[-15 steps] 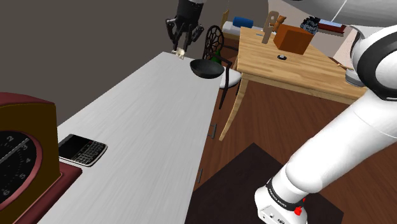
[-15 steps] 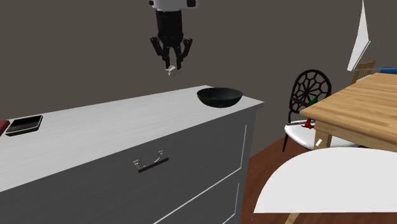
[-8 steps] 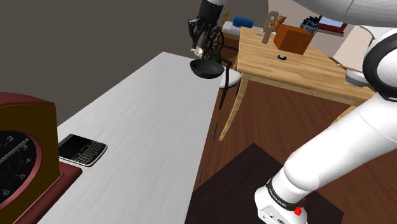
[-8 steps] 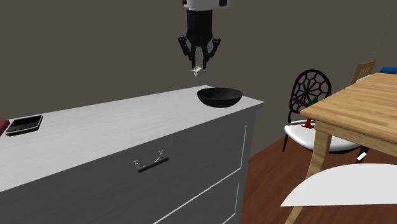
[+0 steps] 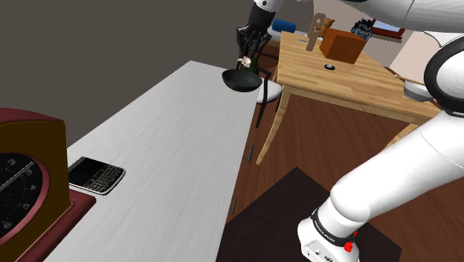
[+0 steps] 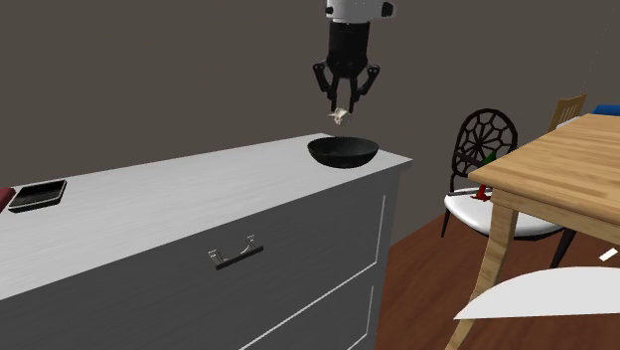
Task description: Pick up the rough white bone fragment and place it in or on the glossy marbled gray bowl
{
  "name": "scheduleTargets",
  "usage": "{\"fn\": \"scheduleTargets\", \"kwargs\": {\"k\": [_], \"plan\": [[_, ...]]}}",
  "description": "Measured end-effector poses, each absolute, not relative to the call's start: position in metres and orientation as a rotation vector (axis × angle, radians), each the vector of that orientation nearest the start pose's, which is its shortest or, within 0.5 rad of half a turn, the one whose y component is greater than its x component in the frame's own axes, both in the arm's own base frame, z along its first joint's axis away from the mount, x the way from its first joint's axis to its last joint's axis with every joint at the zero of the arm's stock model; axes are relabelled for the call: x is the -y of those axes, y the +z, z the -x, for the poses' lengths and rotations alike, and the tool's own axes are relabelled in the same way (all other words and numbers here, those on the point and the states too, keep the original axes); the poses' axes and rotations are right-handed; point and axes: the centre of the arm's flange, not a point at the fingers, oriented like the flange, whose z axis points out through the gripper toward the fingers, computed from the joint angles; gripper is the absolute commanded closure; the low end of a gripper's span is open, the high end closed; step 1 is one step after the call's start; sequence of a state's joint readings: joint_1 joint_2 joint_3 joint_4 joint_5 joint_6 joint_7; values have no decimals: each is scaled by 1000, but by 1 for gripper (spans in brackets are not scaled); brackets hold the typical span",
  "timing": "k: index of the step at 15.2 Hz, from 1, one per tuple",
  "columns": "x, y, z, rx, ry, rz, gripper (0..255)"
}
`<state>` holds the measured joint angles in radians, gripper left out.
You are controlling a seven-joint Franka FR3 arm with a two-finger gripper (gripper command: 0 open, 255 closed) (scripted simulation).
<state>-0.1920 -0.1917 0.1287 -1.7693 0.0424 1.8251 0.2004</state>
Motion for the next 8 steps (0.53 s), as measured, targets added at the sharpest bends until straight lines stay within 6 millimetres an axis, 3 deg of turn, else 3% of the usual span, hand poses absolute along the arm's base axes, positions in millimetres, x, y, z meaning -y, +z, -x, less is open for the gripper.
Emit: {"fn": "scheduleTargets", "kwargs": {"k": [8], "plan": [[25,616,-518,-412,-378,3056,255]]}}
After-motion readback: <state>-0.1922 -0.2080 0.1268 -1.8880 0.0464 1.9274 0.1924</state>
